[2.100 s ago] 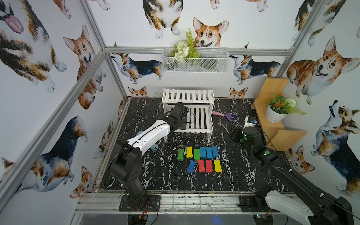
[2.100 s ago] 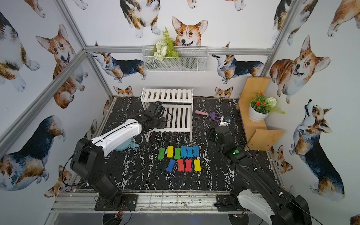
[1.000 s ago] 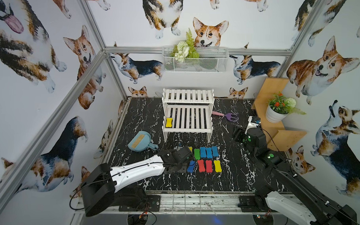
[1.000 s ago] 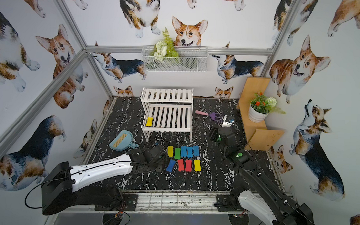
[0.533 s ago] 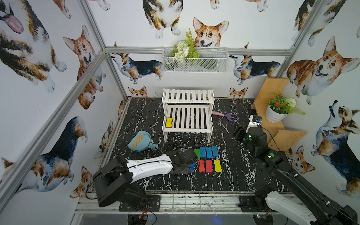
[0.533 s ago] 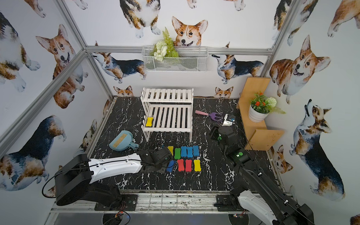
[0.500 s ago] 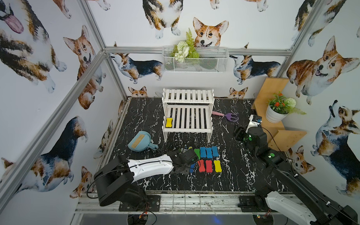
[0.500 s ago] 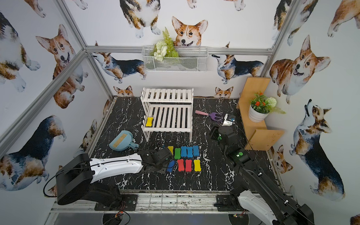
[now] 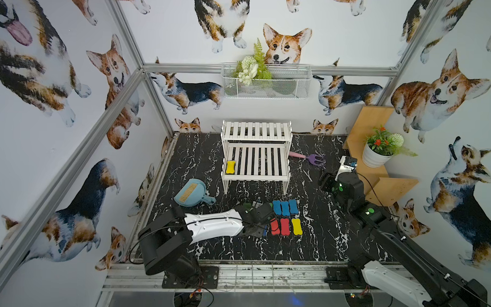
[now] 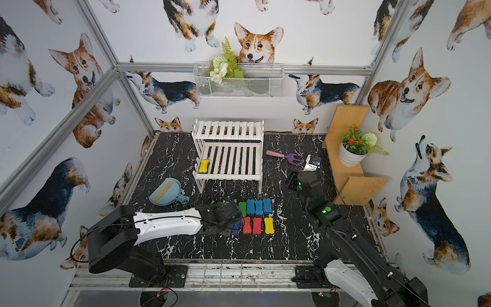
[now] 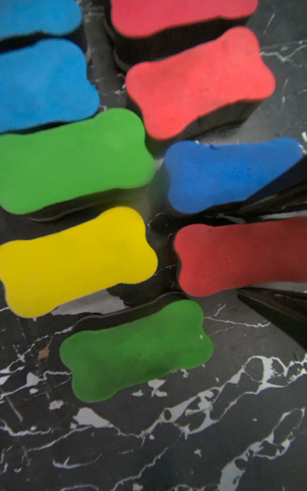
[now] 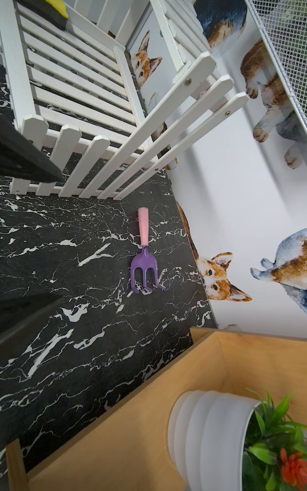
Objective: Remove the whiteboard erasers from the shelf
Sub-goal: Place the whiteboard eraser at the center of the board.
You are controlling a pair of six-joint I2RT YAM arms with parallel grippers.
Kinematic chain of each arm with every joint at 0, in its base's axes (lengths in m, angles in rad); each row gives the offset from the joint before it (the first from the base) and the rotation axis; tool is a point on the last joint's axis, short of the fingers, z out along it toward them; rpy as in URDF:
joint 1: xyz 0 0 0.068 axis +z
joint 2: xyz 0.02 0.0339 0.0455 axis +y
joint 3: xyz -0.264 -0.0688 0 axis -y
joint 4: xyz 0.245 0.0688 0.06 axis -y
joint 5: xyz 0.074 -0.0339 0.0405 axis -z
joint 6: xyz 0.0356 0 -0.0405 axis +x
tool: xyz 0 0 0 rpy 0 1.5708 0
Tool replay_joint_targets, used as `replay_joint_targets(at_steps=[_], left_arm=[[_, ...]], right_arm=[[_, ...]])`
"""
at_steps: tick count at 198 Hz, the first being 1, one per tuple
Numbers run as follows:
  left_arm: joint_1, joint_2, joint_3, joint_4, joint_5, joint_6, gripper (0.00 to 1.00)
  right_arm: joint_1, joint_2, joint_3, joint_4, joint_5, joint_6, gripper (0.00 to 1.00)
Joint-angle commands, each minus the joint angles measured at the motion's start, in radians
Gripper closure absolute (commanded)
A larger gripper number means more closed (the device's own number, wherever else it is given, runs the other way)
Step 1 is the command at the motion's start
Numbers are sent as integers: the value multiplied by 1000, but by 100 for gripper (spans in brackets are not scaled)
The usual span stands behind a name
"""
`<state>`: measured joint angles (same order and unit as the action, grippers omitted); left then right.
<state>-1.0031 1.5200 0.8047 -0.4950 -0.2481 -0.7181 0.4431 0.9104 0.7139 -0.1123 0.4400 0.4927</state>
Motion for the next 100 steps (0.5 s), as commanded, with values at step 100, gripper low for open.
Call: replay_joint_targets(at_steps=[100], left_arm=[[320,-317,218,-167,127,185,34]], right_arm=[[0,-9,-12,5,-24,14,28]])
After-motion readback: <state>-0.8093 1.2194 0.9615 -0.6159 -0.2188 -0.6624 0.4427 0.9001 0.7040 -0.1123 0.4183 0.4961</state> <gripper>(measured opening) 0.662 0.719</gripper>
